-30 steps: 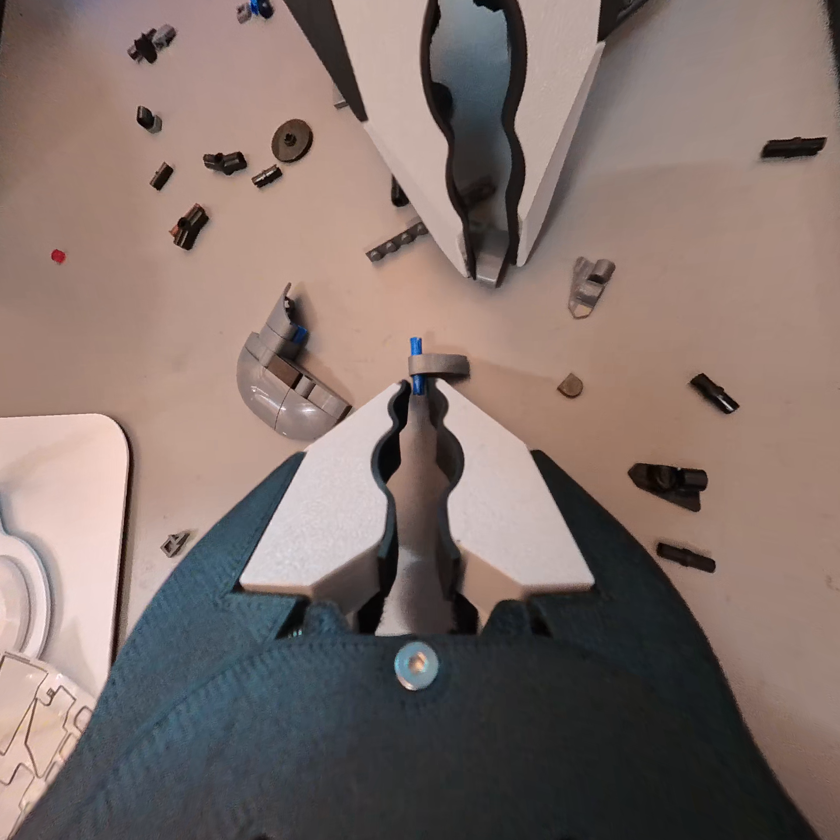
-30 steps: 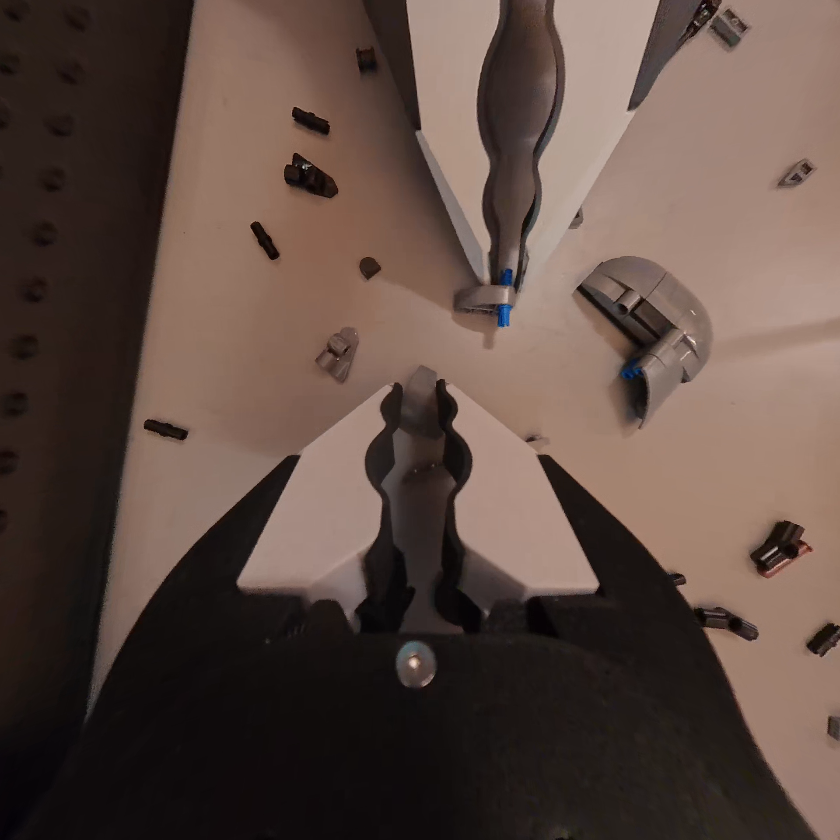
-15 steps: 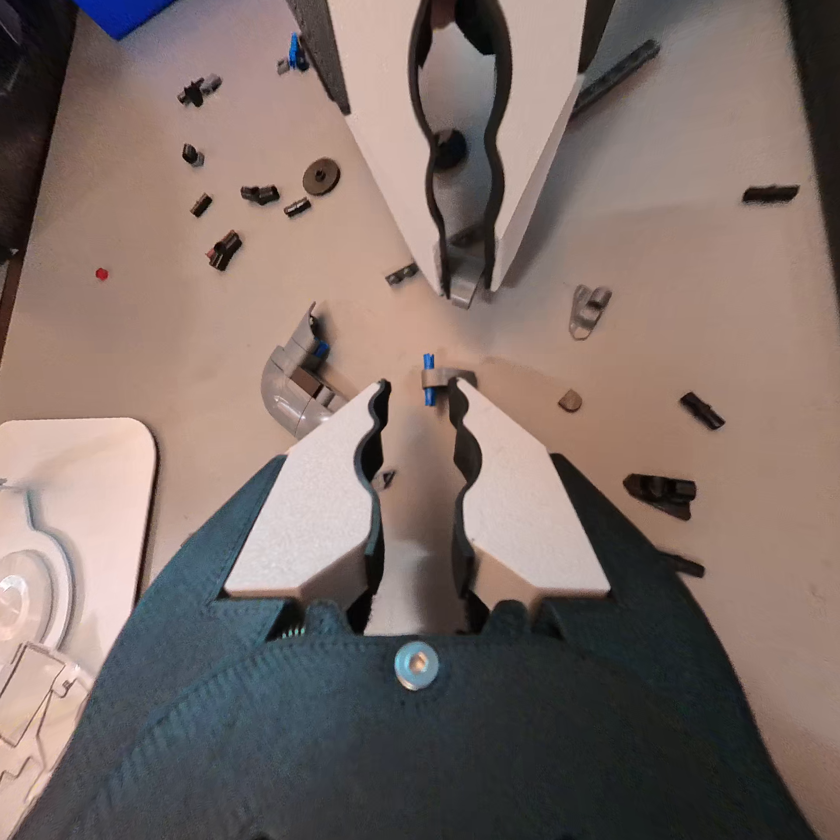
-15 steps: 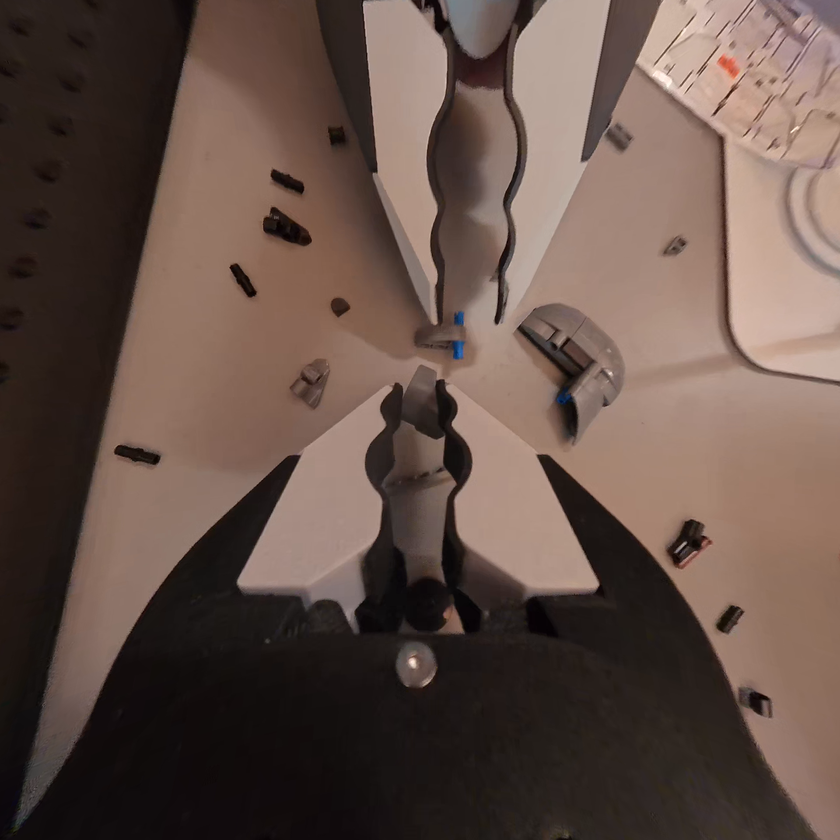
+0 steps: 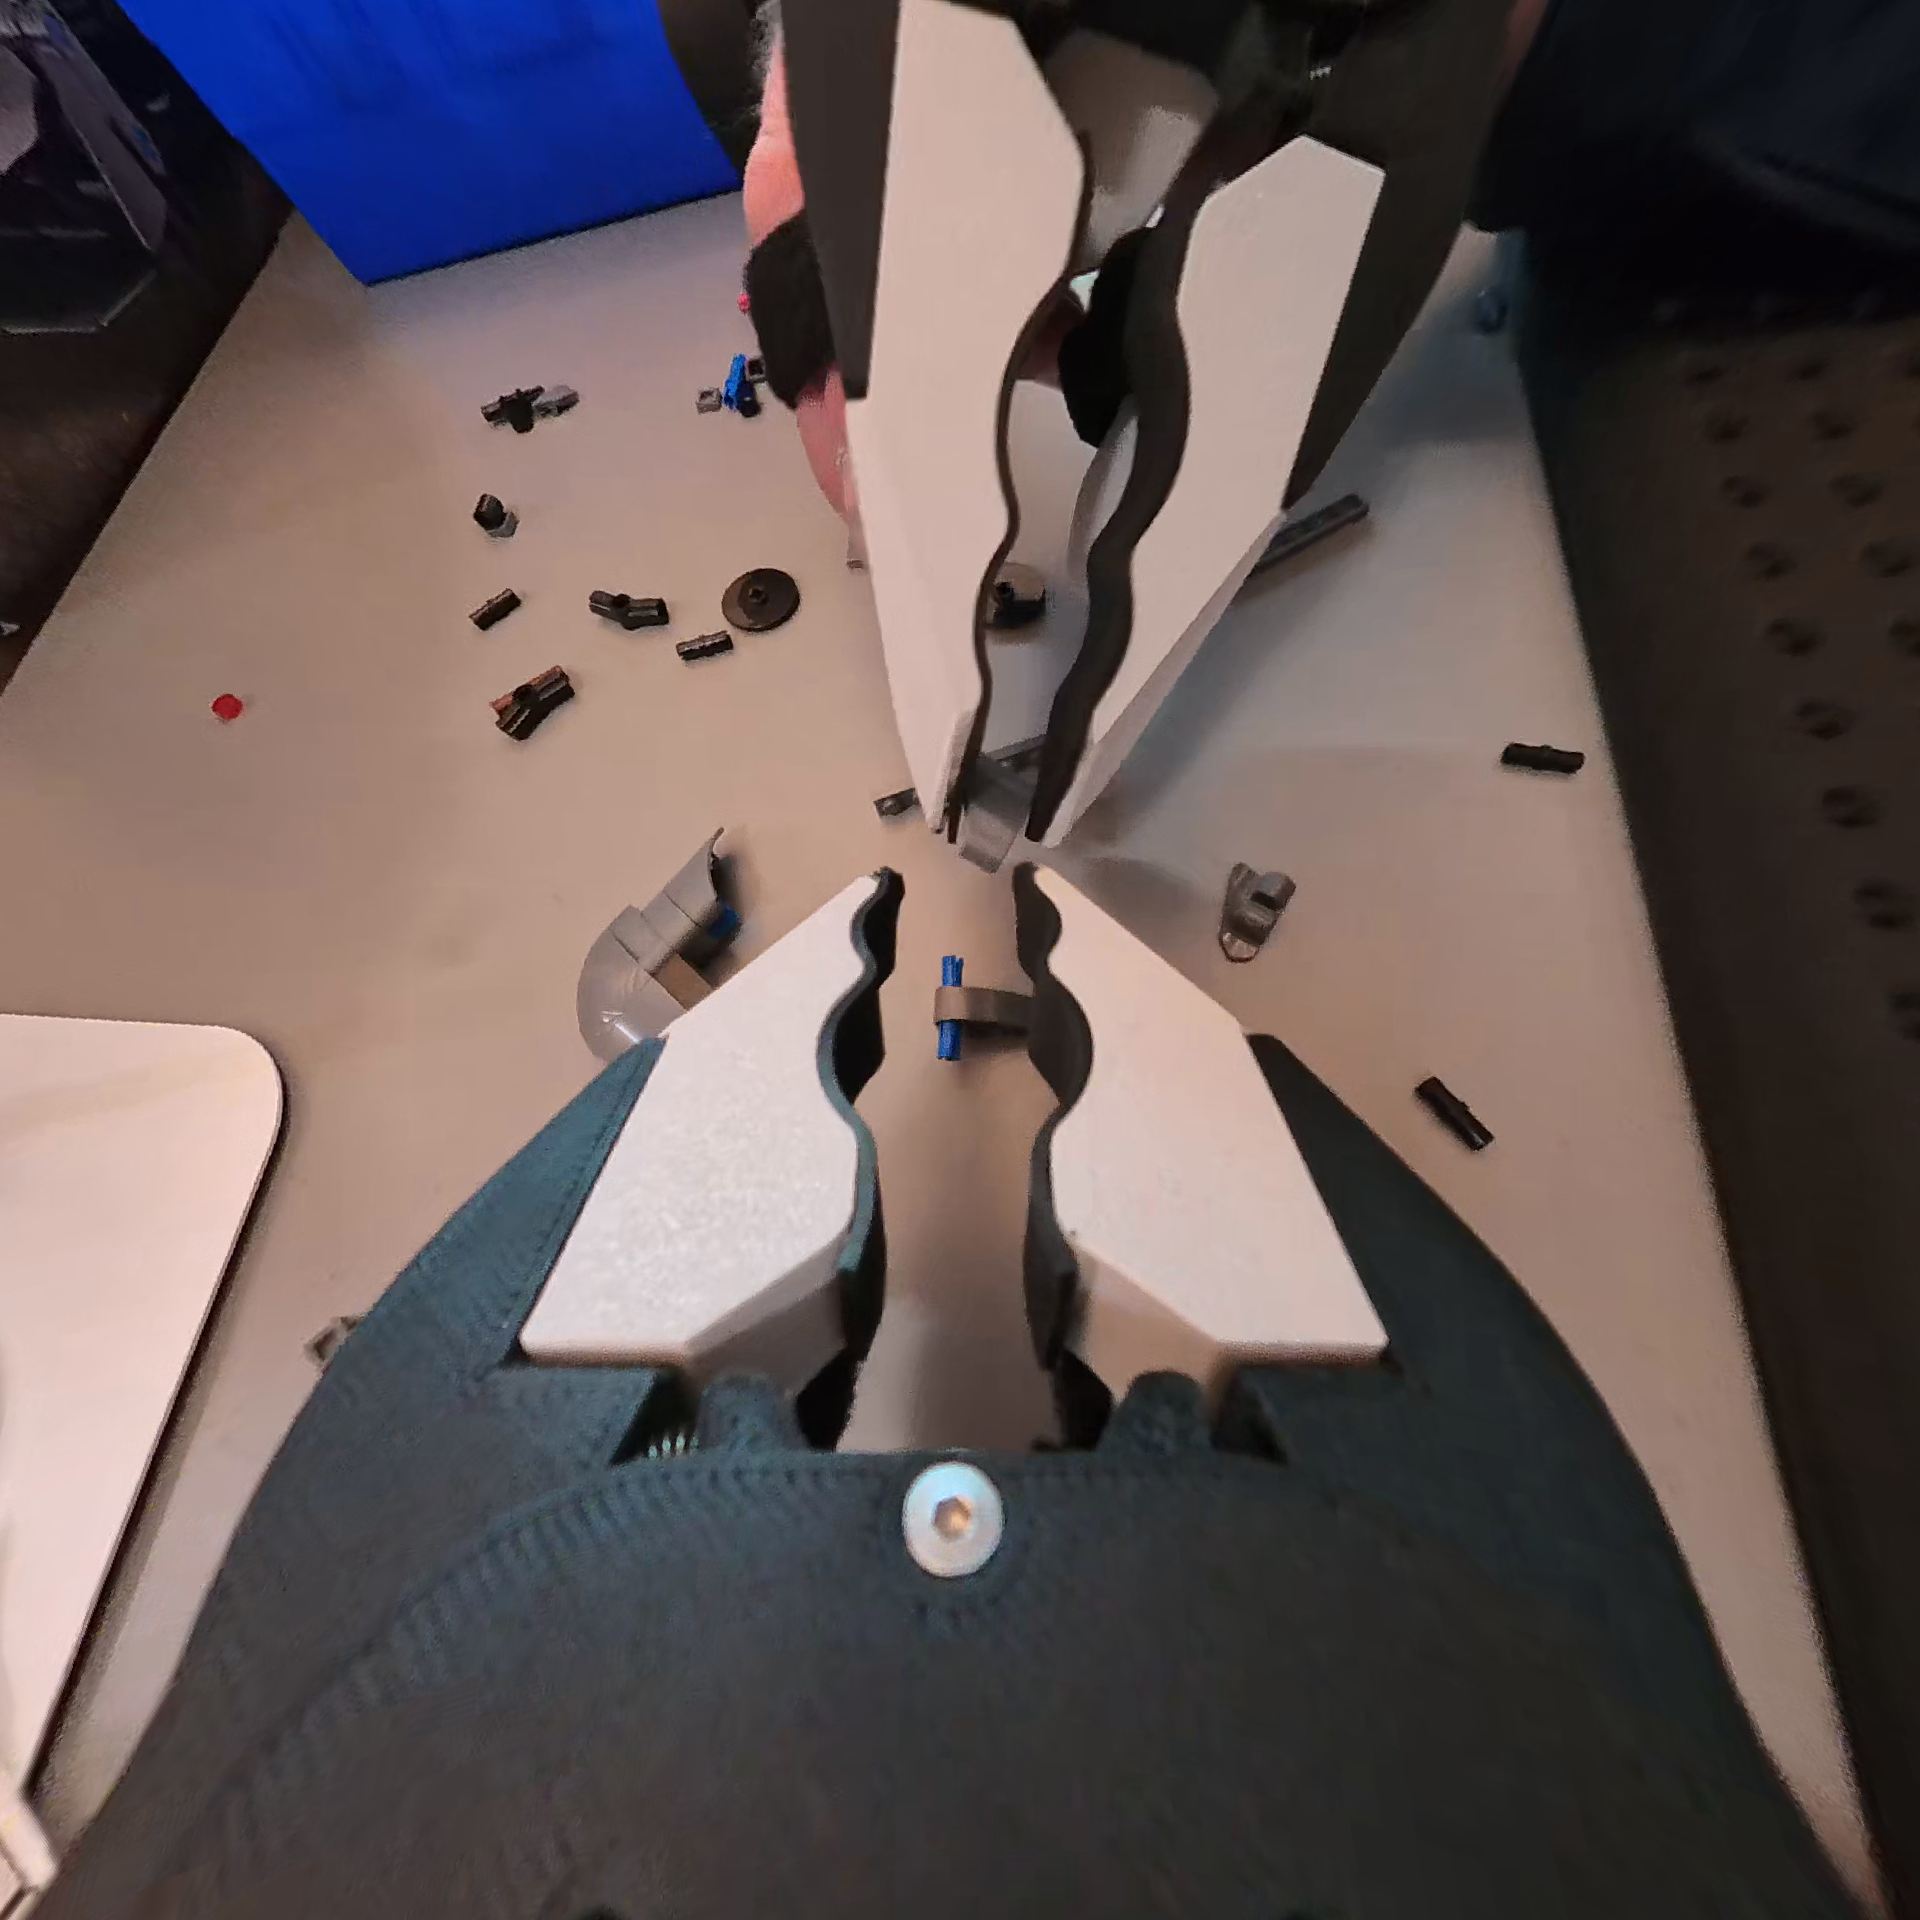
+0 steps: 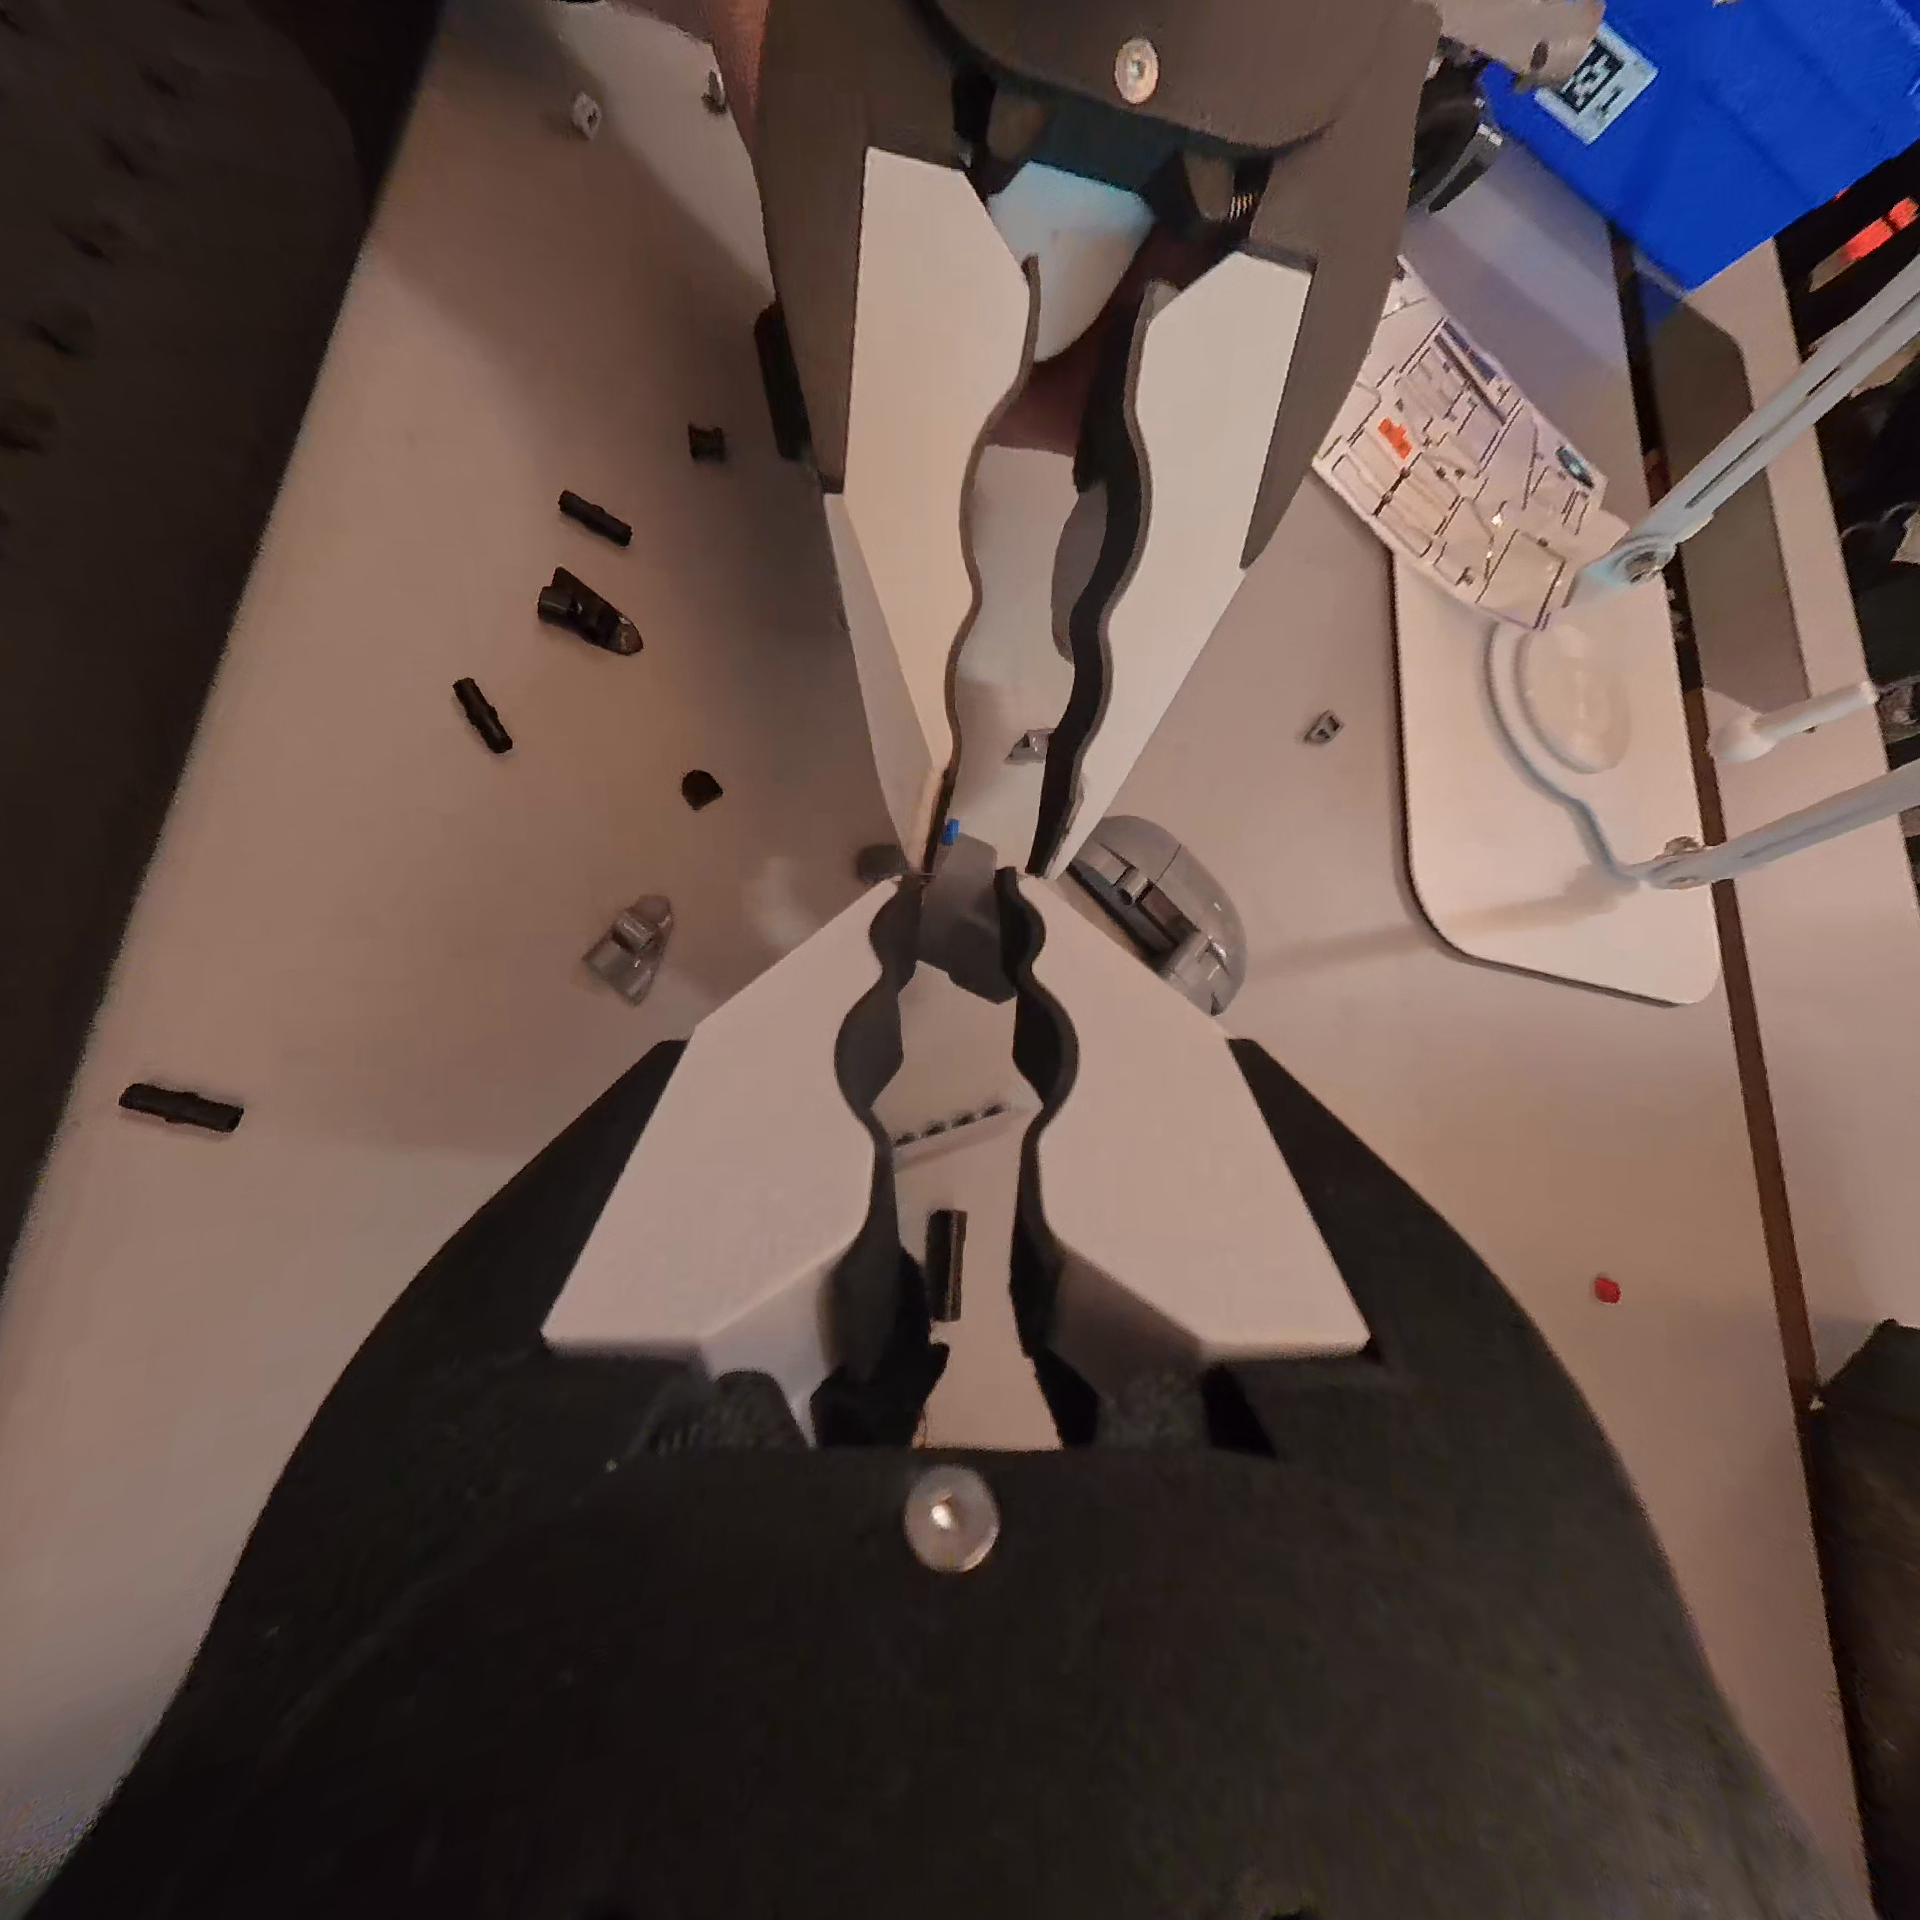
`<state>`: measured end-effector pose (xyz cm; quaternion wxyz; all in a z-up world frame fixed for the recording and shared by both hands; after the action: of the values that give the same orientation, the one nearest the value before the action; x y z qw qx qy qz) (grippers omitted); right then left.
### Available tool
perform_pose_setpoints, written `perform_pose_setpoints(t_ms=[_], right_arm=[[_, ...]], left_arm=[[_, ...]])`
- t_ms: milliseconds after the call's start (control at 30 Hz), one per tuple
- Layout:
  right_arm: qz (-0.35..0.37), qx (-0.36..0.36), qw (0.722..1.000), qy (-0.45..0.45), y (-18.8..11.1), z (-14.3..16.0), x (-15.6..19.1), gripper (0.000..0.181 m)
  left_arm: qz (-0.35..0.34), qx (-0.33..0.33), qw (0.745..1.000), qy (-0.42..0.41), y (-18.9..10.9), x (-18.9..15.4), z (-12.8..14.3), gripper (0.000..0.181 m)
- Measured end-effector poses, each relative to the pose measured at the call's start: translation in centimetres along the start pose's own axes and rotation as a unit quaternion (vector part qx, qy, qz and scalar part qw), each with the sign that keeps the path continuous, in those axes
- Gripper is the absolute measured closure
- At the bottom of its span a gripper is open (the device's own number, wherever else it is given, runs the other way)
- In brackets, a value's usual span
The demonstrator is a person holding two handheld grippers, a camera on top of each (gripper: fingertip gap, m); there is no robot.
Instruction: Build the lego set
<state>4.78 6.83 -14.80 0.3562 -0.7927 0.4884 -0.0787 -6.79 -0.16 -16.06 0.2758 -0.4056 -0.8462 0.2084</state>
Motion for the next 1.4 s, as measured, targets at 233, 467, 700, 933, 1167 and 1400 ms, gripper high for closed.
perform_pose_setpoints(t_ms=[233, 467, 700, 933, 1167, 1400], right_arm=[[0.01, -0.002, 1.0, -0.009, 0.01, -0.08, -0.03, 0.168], [0.007, -0.007, 1.0, 0.0, -0.07, -0.03, -0.14, 0.168], [0.001, -0.01, 1.0, 0.017, -0.03, 0.04, -0.25, 0.166], [-0.004, -0.006, 1.0, 0.028, -0.06, 0.19, -0.36, 0.16], [-0.002, -0.005, 1.0, 0.027, -0.05, 0.24, -0.38, 0.163], [0.006, -0.001, 1.0, 0.024, 0.04, 0.34, -0.48, 0.165]], left_arm=[[0.018, -0.037, 0.999, -0.023, -0.22, 0.06, -0.23, 0.172], [0.015, -0.04, 0.999, -0.015, -0.23, 0.0, -0.29, 0.175], [0.014, -0.043, 0.999, -0.008, -0.3, 0.02, -0.2, 0.176], [0.02, -0.044, 0.999, -0.009, -0.26, -0.04, -0.14, 0.176], [0.023, -0.049, 0.998, -0.009, -0.33, -0.04, -0.2, 0.176], [0.028, -0.056, 0.998, -0.031, -0.28, 0.16, -0.11, 0.171]])
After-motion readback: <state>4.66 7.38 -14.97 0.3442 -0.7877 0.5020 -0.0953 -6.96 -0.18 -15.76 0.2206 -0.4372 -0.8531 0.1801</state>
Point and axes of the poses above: each gripper's, where its closed fingertips meet, y out along the fingers, z out of its underside, x = y × z across the jaws, the point moved 9 cm from there along -y, back along the fingers, and after that the axes turned 12 degrees about y, right-handed, at the moved point
